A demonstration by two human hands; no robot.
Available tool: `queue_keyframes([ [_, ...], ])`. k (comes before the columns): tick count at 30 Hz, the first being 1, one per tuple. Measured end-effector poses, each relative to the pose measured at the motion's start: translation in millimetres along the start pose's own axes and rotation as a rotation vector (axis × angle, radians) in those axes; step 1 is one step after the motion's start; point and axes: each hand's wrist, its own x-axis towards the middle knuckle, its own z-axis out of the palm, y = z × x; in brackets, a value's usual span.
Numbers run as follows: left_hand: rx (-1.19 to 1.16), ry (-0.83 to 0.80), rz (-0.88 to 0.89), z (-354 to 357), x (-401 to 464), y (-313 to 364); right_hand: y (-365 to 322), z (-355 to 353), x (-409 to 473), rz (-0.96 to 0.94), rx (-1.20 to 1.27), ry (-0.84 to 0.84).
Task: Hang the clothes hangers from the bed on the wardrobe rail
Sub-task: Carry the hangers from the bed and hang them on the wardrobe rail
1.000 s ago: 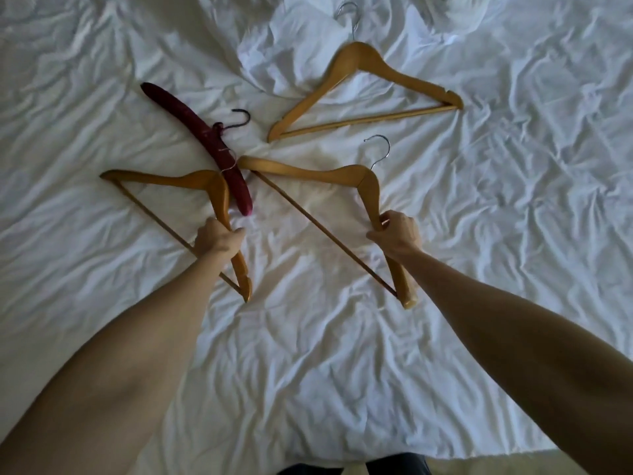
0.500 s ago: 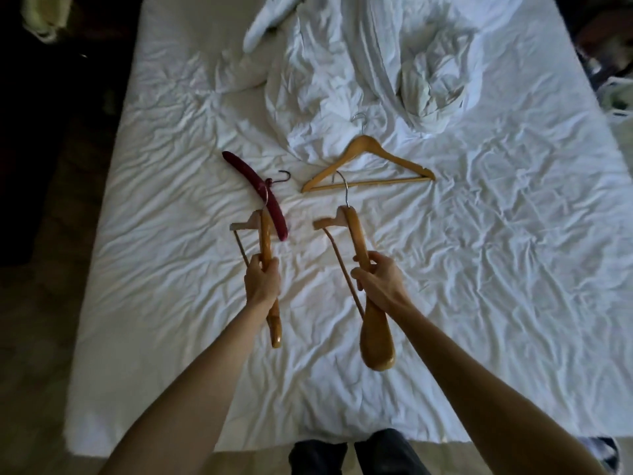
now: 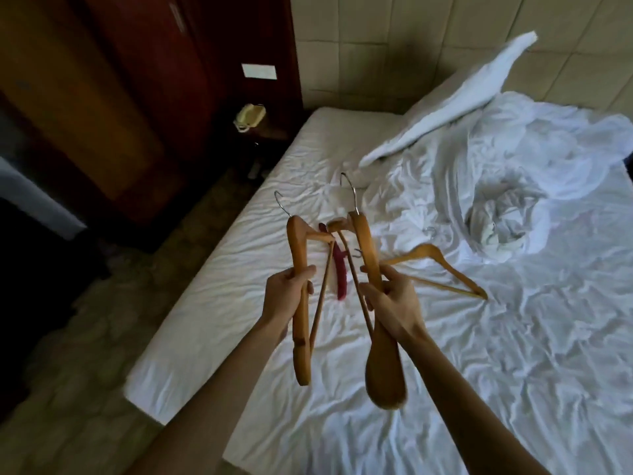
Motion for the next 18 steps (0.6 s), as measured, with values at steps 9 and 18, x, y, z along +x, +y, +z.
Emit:
queue_keyframes([
  [9,-0.192,0.35,0.232,-166,-89,28,-119,121,-42,-0.274,0.005,-0.349],
  [18,-0.311,0.769,0.315,-407,-184,-14,-213,344,-163,-0.451,0.077,-0.82],
])
